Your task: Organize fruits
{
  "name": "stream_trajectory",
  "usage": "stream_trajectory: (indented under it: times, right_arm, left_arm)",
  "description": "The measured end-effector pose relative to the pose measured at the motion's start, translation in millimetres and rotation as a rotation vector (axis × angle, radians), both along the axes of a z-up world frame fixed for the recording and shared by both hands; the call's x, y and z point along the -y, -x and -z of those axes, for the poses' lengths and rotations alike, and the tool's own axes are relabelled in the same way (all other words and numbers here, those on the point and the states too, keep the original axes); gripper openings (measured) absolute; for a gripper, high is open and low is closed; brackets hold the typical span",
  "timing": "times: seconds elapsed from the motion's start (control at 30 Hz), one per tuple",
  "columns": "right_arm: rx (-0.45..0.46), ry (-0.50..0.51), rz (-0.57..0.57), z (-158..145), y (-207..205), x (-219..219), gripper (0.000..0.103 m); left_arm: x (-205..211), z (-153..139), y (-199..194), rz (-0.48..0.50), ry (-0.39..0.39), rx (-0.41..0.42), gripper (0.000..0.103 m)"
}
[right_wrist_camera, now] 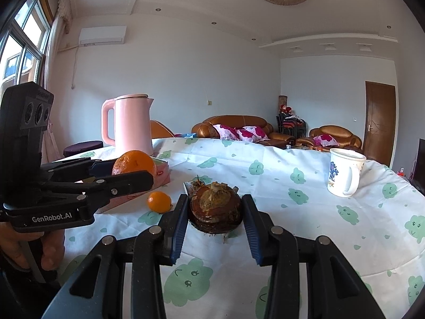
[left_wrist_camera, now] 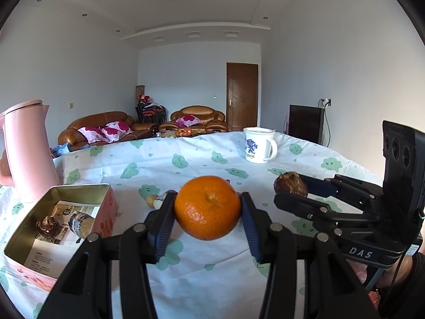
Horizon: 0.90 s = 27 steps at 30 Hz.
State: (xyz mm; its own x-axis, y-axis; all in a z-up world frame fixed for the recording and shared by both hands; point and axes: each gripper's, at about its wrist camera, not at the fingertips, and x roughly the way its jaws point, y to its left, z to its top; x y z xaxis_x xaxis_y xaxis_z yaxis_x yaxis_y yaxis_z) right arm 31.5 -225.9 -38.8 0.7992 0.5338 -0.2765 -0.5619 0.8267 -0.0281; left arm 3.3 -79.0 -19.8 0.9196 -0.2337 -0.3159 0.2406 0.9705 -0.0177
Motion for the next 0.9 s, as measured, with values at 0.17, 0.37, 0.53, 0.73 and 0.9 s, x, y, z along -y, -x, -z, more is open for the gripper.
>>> stream_trajectory:
  times: [0.17,0.37,0.53,0.73,0.9]
  right_arm:
    - [-0.008,-0.021,0.002,-1,-1,3,0.042]
    - [-0.016,-0.031,-0.011,-8,0,1,0.042]
    - [-0.011,-0.024,-0.022,-17,1,-4,0.042]
    - [0.001,0.01,-0.033,-27,-1,-13,0.042]
    - [-0.003,0.021,-0.047,-36,-7,-23,0.042]
  left_arm:
    - [-1,-2,2,-0.006,-0.005,0.006,0.05]
    - [-4,-7,2,-0.017,0.0,-0.001,0.05]
    - [-9,-11,3,-0.029,0.003,-0.001,0.05]
    - [-21,-16,1,-0.059,0.009,-0.007,0.05]
    - [-35,-18,-2,-0.1,0.019,-0.026,0.05]
